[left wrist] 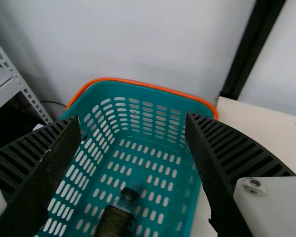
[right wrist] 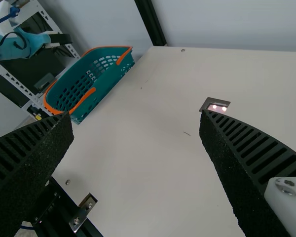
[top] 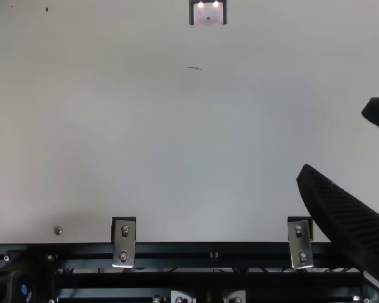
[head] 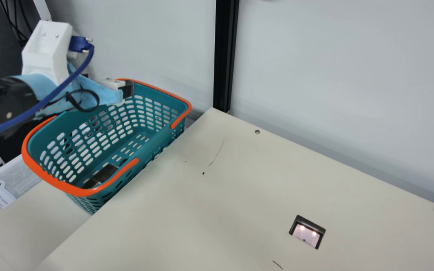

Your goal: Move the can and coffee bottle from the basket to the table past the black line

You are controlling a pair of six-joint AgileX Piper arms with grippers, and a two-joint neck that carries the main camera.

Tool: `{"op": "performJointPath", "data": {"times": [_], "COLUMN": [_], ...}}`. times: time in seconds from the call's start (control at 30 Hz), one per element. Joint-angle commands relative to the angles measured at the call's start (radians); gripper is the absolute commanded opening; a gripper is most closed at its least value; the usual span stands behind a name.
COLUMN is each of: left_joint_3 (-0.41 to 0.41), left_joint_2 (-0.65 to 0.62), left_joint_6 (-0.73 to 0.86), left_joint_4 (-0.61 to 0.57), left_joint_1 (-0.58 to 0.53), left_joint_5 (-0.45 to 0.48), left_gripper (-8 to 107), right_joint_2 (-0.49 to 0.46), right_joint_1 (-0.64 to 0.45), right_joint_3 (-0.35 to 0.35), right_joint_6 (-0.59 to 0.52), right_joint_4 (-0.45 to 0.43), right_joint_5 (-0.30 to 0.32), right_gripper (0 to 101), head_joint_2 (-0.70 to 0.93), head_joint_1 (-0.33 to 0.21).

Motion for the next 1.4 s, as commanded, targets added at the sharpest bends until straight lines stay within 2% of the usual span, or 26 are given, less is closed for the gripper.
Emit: {"op": "performJointPath", "data": {"times": [0.0, 0.4, 0.67, 0.93, 1.37], "left_joint_3": [-0.063, -0.238, -0.3, -0.341, -0.339], "left_joint_2": [0.073, 0.296, 0.409, 0.509, 0.635], "left_joint_6": [-0.001, 0.078, 0.218, 0.353, 0.654], "left_joint_4": [0.019, 0.027, -0.063, -0.144, -0.285], "left_joint_1": [0.003, 0.043, 0.088, 0.14, 0.196], "left_joint_5": [0.033, 0.177, 0.239, 0.291, 0.341], "left_gripper": [90, 90, 90, 90, 90], "right_joint_2": [0.0, 0.0, 0.0, 0.0, 0.0], "right_joint_1": [0.0, 0.0, 0.0, 0.0, 0.0], "right_joint_3": [0.0, 0.0, 0.0, 0.0, 0.0], "right_joint_6": [0.0, 0.0, 0.0, 0.0, 0.0], "right_joint_4": [0.0, 0.0, 0.0, 0.0, 0.0], "right_joint_5": [0.0, 0.0, 0.0, 0.0, 0.0], "right_gripper": [101, 101, 101, 101, 101], "head_joint_2": [0.017, 0.017, 0.017, 0.017, 0.017], "head_joint_1": [-0.03, -0.03, -0.03, -0.03, -0.03]}}
